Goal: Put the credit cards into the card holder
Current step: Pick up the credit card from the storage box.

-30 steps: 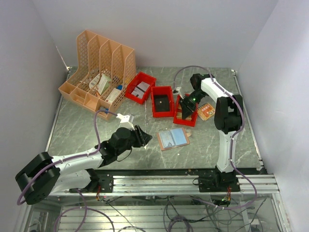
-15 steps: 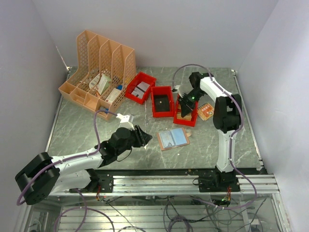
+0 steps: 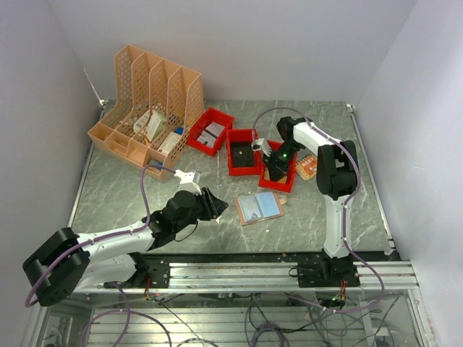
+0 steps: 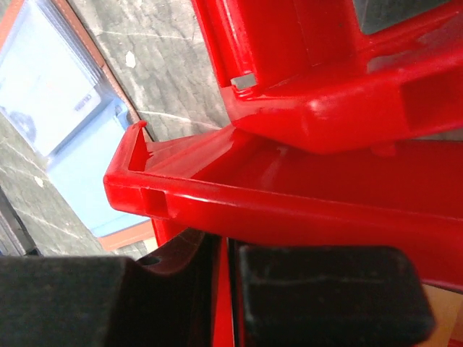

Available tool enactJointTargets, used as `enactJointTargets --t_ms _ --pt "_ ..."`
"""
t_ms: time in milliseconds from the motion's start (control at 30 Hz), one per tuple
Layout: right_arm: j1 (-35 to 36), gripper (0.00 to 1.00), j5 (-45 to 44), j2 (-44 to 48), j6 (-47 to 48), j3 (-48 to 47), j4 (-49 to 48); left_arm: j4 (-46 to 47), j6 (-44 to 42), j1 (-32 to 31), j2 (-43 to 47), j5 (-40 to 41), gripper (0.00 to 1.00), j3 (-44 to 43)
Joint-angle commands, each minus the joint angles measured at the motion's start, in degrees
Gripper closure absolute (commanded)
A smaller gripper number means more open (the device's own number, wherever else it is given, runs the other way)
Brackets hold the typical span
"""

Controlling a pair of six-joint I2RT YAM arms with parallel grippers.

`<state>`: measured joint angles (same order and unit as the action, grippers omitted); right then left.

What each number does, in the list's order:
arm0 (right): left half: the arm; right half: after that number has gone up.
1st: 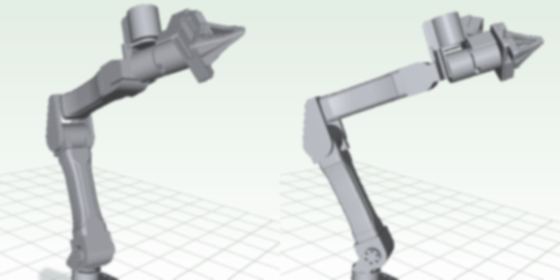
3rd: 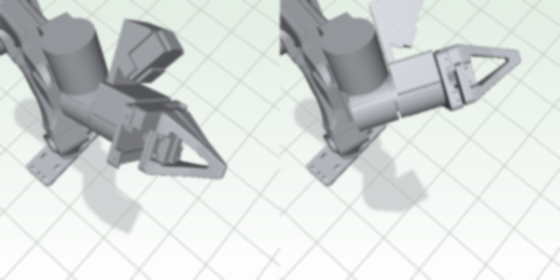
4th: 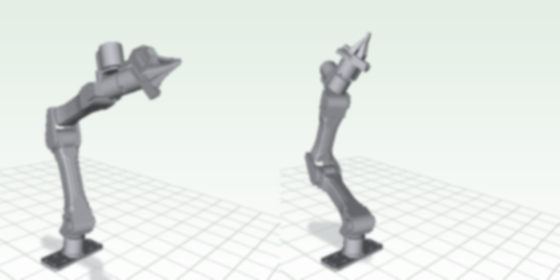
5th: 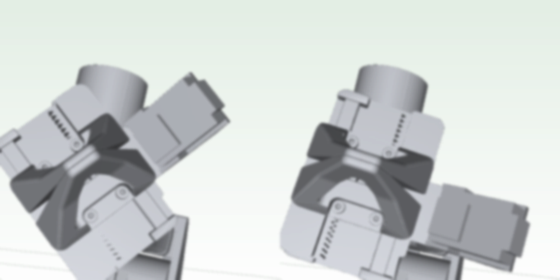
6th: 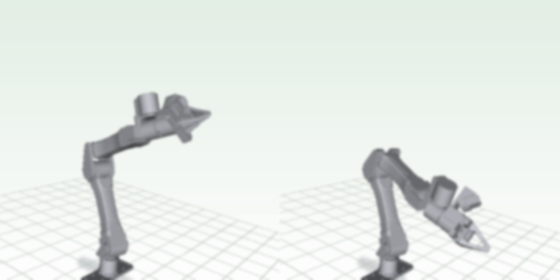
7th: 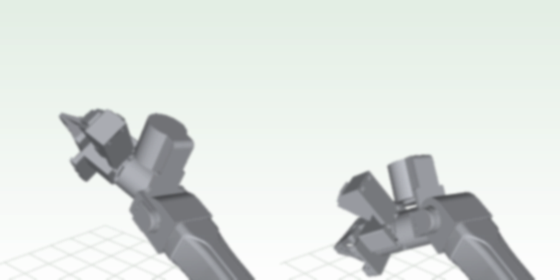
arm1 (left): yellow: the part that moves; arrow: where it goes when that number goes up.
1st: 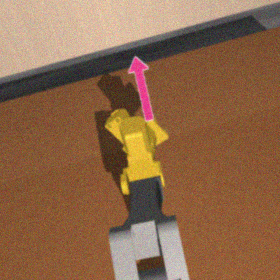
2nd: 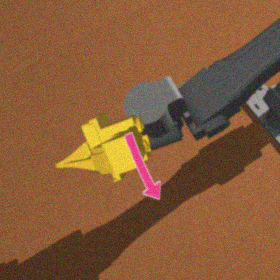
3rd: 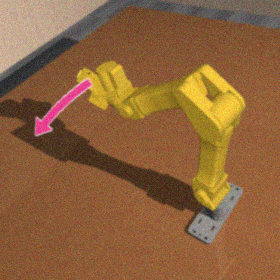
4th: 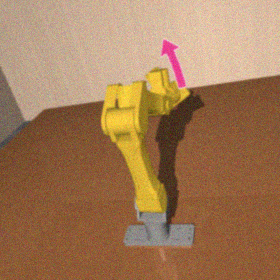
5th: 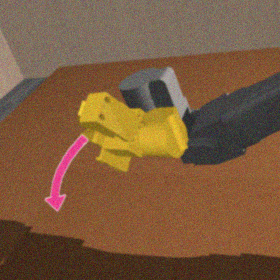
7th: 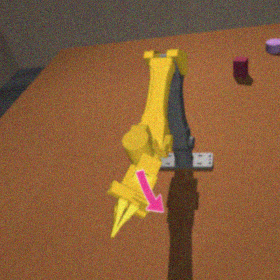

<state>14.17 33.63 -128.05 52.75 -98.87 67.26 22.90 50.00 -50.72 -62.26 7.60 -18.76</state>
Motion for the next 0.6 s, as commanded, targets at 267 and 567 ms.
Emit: enactJointTargets --t_ms 267,567 --pt "-0.55 1.0 -0.61 2.24 -0.6 -4.44 -0.28 1.35 0.1 0.11 1.04 0.2 0.52 0.52" --pt "-3.54 1.0 1.65 4.51 -4.12 -10.64 1.79 1.54 0.1 0.12 1.21 0.31 0.52 0.75"
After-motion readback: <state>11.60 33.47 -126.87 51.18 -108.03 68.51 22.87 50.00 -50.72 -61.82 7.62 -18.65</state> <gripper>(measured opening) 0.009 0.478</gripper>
